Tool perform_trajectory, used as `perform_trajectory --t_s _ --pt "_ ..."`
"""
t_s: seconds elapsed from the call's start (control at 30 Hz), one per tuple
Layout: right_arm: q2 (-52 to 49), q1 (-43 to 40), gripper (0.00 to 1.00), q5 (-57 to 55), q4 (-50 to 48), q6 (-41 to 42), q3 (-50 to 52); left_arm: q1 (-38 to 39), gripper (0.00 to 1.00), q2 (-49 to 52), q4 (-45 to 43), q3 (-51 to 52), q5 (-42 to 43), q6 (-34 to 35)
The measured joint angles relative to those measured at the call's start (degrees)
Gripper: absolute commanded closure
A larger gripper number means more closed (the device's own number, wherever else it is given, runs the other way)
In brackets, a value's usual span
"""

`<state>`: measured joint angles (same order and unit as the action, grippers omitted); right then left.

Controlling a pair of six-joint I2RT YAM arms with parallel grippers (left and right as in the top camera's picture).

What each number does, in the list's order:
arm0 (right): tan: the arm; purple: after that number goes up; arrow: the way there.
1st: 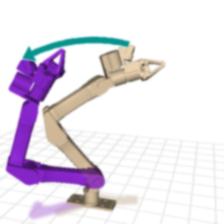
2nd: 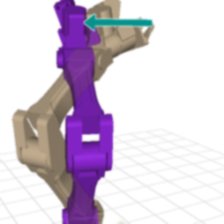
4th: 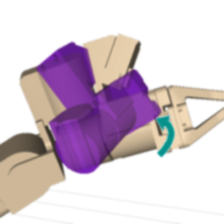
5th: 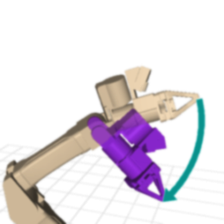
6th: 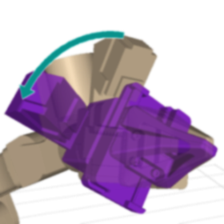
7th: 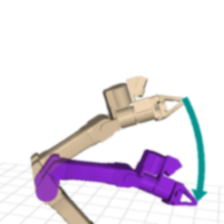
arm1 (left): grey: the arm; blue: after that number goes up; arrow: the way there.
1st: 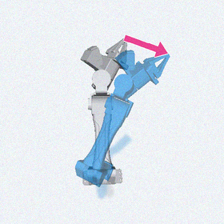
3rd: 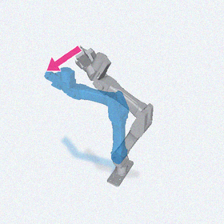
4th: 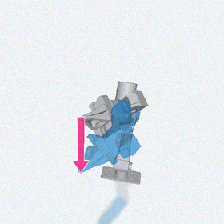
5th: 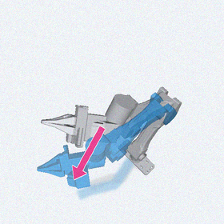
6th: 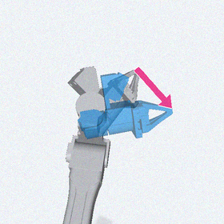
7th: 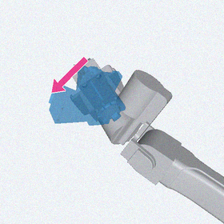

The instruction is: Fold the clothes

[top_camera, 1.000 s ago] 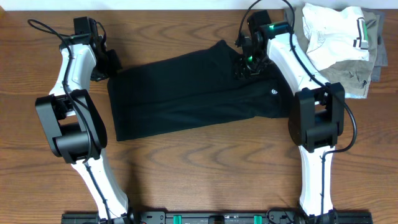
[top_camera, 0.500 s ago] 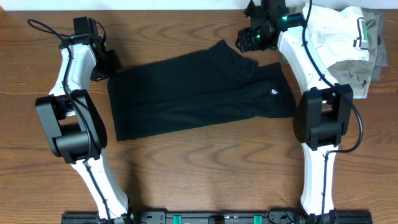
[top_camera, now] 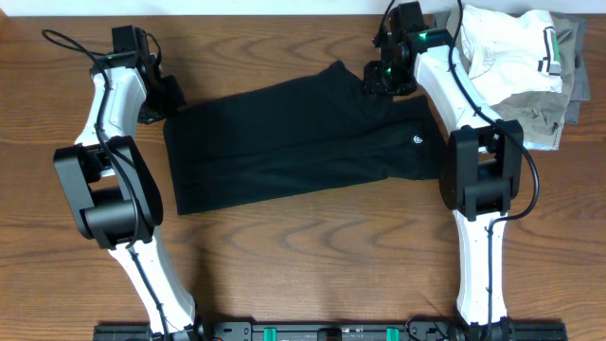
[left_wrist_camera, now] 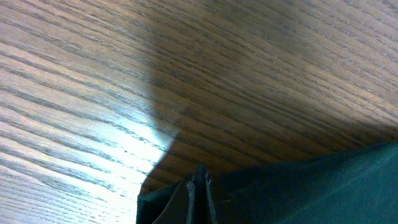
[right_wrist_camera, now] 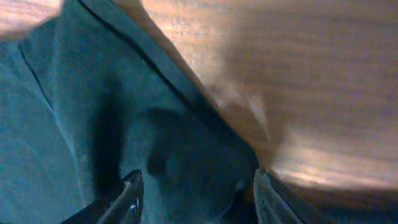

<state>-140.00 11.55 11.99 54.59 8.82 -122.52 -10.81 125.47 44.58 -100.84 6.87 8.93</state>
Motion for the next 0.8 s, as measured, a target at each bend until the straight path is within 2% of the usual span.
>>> perform_trajectory --t_s 0.2,0.33,0.4,0.8 --pt "0.0 0.0 0.65 0.7 0.3 1.1 0.0 0.0 0.94 0.0 0.0 0.0 0.0 0.0" --pt "0.0 0.0 0.91 1.2 -0.7 1.5 0.0 0.0 0.94 0.0 0.0 0.0 0.0 0.0" --pt "0.0 0.0 0.99 1.3 -1.3 1.5 0.0 0.0 0.94 0.0 0.0 0.0 0.0 0.0" --pt "0.0 -0.2 0.99 1.4 -7.6 -0.9 -0.3 0.0 0.94 0.0 -0.4 0.0 0.0 -0.4"
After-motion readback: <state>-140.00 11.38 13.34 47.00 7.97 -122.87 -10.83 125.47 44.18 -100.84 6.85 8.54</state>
